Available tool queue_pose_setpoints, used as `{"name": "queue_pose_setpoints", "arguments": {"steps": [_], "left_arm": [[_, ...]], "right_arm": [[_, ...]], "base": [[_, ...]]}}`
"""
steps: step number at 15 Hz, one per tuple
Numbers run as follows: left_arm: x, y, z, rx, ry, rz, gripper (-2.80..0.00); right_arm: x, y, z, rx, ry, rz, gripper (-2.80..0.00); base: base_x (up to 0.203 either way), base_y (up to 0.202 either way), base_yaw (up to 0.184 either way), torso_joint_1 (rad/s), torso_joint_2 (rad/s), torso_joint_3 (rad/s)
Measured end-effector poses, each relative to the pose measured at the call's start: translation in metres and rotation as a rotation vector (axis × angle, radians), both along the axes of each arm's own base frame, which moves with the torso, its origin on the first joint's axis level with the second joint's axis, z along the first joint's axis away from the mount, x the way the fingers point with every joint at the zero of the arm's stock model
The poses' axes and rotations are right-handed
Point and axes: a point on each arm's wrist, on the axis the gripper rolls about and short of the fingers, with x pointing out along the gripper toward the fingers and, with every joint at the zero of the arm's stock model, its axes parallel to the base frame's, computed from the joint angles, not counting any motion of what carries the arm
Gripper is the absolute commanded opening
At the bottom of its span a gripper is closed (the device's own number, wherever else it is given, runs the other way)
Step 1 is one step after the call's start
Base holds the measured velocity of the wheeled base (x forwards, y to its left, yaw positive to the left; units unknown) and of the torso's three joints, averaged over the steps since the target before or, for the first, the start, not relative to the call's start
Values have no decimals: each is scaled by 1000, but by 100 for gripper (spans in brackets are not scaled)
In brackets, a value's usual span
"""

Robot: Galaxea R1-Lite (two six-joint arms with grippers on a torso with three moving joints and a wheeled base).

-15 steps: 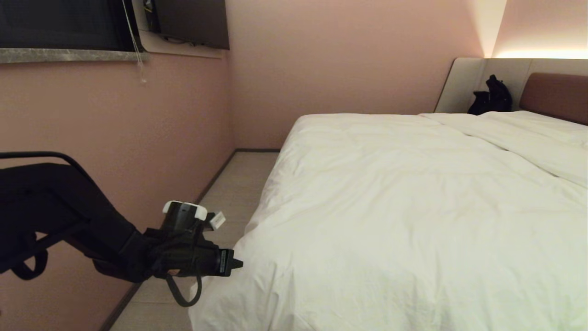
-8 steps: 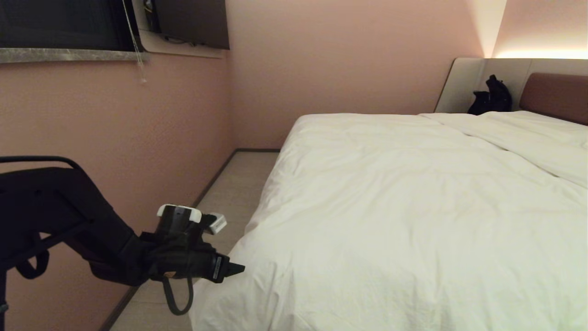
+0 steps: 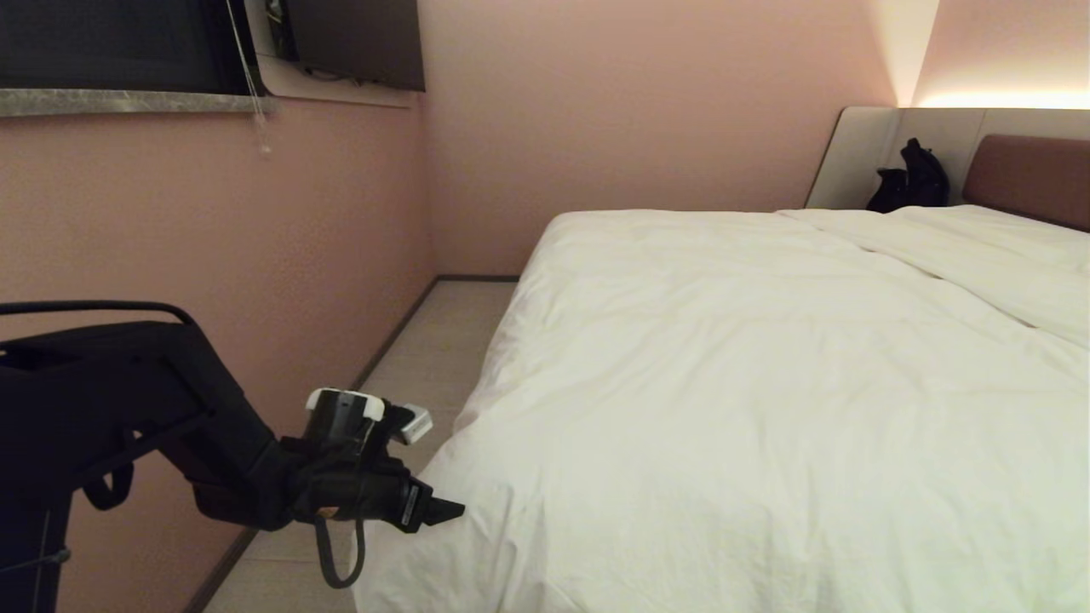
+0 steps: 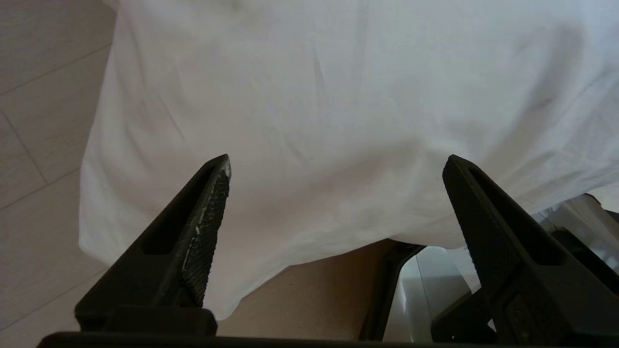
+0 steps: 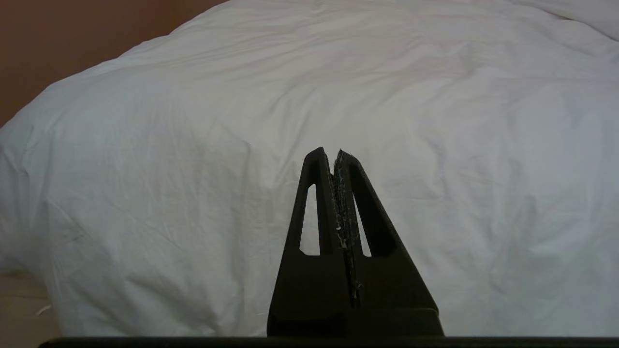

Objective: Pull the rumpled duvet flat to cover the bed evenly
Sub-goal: Flatten the corners of the folded blanket

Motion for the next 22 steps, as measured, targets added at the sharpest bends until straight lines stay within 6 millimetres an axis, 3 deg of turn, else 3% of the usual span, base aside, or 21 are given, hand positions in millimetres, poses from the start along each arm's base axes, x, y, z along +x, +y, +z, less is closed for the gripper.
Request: {"name": "queue_pose_setpoints", "arguments": {"steps": [14,21,22], "left_arm": [[13,-30,-19,106,-37,-17,0],[17,-33,-21,106,-43,-22,0],[17,-33,-22,106,-43,-22,-280]], "right_arm": [[0,0,0,0,0,0,-280],[0,0,0,0,0,0,-280],[0,0,0,0,0,0,-280]], "base": [[0,0,0,0,0,0],[0,0,0,0,0,0],[0,0,0,0,0,0]]}}
